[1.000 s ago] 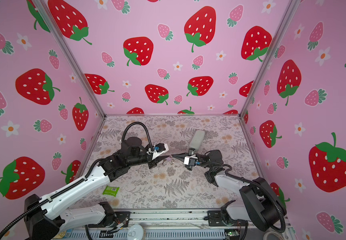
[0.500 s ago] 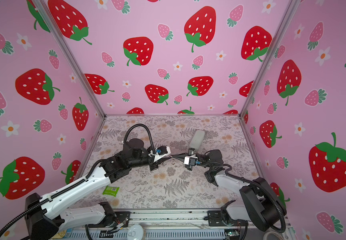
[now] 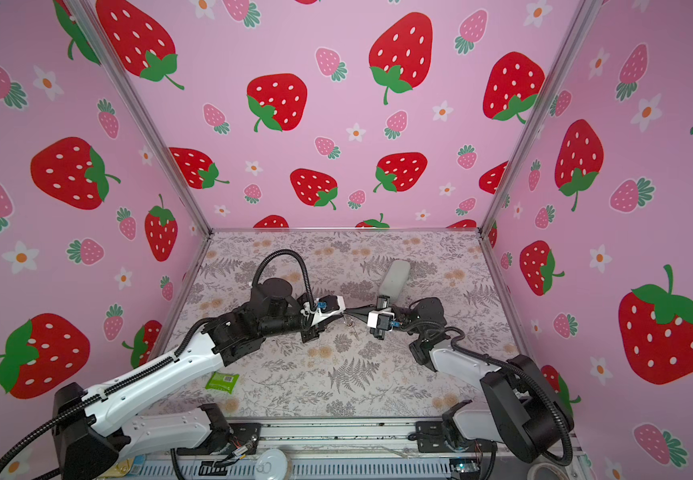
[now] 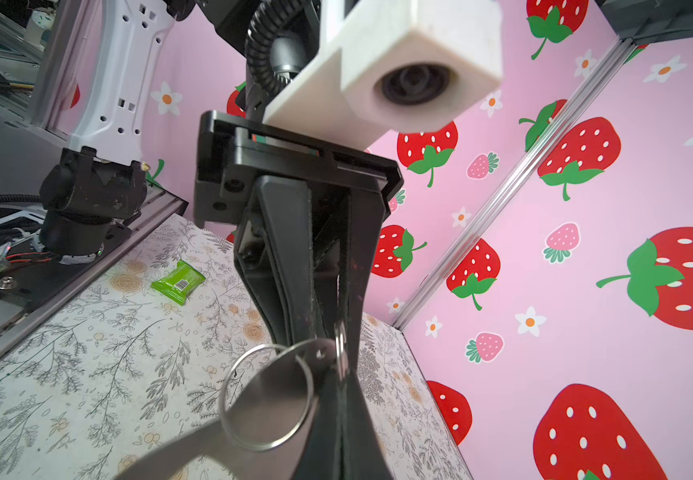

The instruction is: Put the keys on the keyring

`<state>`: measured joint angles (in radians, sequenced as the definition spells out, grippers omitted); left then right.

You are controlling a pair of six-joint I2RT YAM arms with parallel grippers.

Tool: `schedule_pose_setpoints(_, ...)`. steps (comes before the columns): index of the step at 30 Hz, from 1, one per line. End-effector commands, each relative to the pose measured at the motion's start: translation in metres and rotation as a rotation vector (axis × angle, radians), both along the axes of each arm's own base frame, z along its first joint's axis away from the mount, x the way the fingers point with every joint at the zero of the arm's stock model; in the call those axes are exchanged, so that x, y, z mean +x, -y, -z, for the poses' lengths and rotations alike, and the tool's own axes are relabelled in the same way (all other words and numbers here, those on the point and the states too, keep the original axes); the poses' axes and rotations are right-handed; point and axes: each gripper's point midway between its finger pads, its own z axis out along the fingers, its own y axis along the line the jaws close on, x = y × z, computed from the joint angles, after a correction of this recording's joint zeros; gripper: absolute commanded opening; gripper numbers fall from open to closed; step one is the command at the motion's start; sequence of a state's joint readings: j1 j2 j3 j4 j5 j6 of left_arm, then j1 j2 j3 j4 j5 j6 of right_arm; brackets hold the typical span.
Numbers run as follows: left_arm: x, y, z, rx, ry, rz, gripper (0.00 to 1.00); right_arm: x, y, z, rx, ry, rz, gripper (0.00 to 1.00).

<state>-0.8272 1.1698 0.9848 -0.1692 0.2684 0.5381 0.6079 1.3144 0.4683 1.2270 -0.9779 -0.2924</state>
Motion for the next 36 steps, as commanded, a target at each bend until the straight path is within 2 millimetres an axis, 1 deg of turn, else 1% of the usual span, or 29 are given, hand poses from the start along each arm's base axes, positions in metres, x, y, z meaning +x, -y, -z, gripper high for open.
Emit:
schedule_pose_setpoints(1, 0.001, 0.003, -0.027, -0.024, 0.074, 0.014, 0.18, -0.006, -0.002, -0.008, 0.001, 0.05, -0.03, 0.04)
schedule_pose_setpoints(3, 0.002, 0.001, -0.027, -0.016, 0.08, 0.009, 0.18, -0.008, -0.002, -0.007, -0.004, 0.05, -0.035, 0.04)
schedule_pose_setpoints(5, 0.003, 0.001, -0.023, -0.002, 0.077, 0.002, 0.22, -0.008, -0.001, -0.008, -0.003, 0.054, -0.034, 0.04)
schedule_pose_setpoints(7, 0.004, -0.001, -0.021, 0.006, 0.075, -0.005, 0.23, -0.008, 0.0, -0.009, 0.001, 0.056, -0.028, 0.04)
schedule_pose_setpoints(11, 0.003, -0.001, -0.023, -0.001, 0.083, -0.006, 0.23, -0.008, 0.0, -0.008, -0.005, 0.054, -0.027, 0.04)
schedule_pose_setpoints(15, 0.0, 0.001, -0.028, -0.011, 0.085, 0.012, 0.19, -0.007, -0.001, -0.006, -0.011, 0.048, -0.027, 0.04)
schedule_pose_setpoints(24, -0.005, 0.006, -0.026, 0.001, 0.082, 0.04, 0.11, -0.004, -0.002, -0.007, -0.013, 0.041, -0.021, 0.04)
schedule_pose_setpoints(28, -0.005, 0.008, -0.026, 0.012, 0.088, 0.043, 0.07, -0.002, -0.003, -0.005, -0.027, 0.026, -0.013, 0.08)
schedule_pose_setpoints(30, -0.005, 0.007, -0.025, 0.03, 0.093, 0.041, 0.02, 0.002, -0.004, -0.002, -0.045, 0.017, 0.005, 0.09)
schedule_pose_setpoints(32, -0.005, 0.006, -0.023, 0.05, 0.098, 0.04, 0.02, 0.004, -0.004, -0.001, -0.059, 0.023, 0.023, 0.15)
schedule_pose_setpoints(33, -0.004, 0.005, -0.021, 0.063, 0.101, 0.038, 0.01, 0.006, -0.004, -0.001, -0.066, 0.018, 0.036, 0.17)
schedule_pose_setpoints(36, -0.002, 0.002, -0.017, 0.111, 0.113, 0.029, 0.01, 0.011, -0.005, 0.003, -0.108, 0.018, 0.062, 0.18)
